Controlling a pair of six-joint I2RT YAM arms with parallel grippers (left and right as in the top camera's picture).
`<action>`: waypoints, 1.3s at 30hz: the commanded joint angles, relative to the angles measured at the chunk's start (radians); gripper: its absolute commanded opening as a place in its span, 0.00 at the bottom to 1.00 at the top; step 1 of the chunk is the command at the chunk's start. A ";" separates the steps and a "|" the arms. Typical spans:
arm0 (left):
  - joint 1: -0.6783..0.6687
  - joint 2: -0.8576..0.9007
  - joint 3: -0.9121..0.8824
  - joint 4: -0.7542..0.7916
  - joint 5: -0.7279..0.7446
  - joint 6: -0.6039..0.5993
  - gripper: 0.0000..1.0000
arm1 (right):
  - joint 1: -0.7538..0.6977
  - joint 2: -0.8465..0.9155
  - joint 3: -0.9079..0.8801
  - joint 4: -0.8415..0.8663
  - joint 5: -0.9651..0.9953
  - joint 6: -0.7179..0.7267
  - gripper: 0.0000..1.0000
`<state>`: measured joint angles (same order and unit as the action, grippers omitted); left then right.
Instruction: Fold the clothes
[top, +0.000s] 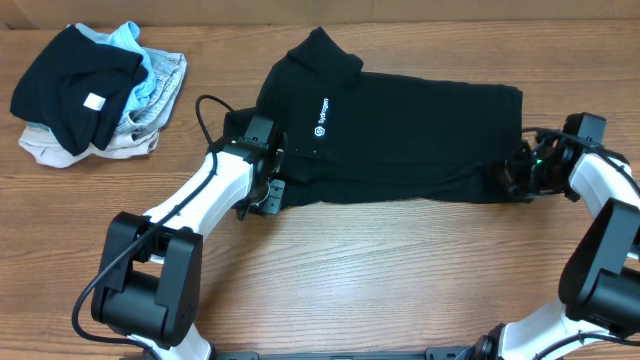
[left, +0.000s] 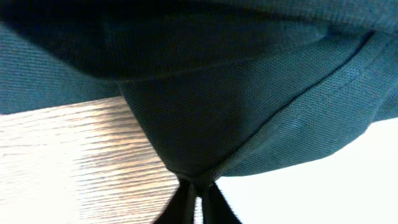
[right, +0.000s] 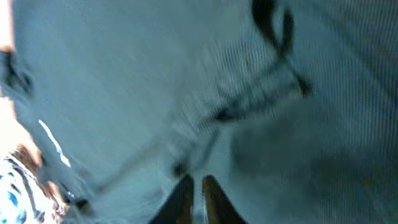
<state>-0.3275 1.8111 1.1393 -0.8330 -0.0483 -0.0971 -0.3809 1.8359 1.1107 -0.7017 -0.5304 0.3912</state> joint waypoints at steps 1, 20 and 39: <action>-0.006 0.007 0.001 -0.003 0.051 0.004 0.04 | 0.031 0.005 0.001 -0.023 0.071 -0.005 0.04; -0.007 0.007 0.165 -0.022 0.166 0.014 0.48 | 0.160 0.001 -0.026 0.576 -0.209 0.222 0.12; -0.107 0.009 0.163 0.091 0.234 0.300 0.47 | 0.144 -0.078 0.067 -0.135 0.193 -0.029 0.18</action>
<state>-0.4004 1.8111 1.2957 -0.7609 0.2241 0.1398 -0.2352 1.7847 1.1484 -0.8181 -0.4347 0.3828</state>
